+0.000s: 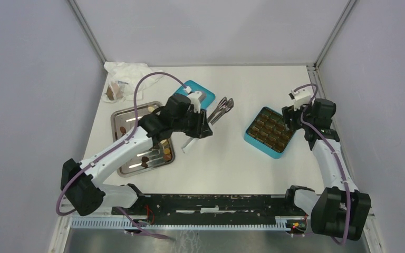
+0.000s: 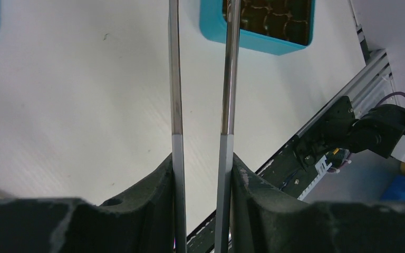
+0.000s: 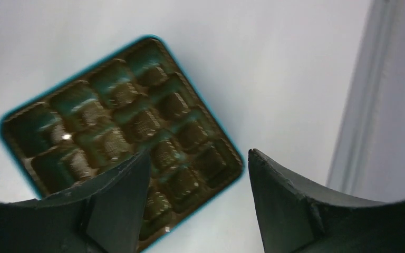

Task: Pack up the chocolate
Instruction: Pick up the fake chocolate from the plate, then place the fake chocolate in the packing box.

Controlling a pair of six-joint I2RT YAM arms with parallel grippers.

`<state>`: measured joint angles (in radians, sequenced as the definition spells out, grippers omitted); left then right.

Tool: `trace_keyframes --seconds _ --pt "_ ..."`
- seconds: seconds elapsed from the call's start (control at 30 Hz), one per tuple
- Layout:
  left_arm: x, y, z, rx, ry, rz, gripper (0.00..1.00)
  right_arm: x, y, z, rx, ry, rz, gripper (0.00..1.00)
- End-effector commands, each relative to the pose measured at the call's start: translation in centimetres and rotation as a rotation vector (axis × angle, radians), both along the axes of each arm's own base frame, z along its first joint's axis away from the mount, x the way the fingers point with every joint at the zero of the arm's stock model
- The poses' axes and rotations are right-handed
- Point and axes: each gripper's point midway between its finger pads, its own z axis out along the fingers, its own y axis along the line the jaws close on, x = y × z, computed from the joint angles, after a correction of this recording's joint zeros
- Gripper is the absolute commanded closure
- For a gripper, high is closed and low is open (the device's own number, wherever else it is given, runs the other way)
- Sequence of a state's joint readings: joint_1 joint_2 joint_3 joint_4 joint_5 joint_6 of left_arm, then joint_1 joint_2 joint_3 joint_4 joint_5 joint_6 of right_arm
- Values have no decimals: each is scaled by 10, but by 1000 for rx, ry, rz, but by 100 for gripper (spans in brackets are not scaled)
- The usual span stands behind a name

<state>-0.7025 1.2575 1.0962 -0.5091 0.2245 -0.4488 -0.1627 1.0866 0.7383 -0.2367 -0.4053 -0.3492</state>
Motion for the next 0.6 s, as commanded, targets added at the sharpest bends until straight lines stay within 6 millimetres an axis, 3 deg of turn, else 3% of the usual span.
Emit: trace_keyframes --seconds 0.0,0.17,0.33,0.57 --pt "14 -57 41 -114 -101 -21 75 13 -71 16 -175 -45 -274 27" --pt "20 -100 31 -62 -113 -68 75 8 -100 6 -214 -1 -358 28" --pt "29 -140 7 43 -114 -113 75 6 -103 4 -198 3 -361 28" --pt "47 -172 -29 186 -122 -129 75 7 -101 -1 -194 19 -347 28"
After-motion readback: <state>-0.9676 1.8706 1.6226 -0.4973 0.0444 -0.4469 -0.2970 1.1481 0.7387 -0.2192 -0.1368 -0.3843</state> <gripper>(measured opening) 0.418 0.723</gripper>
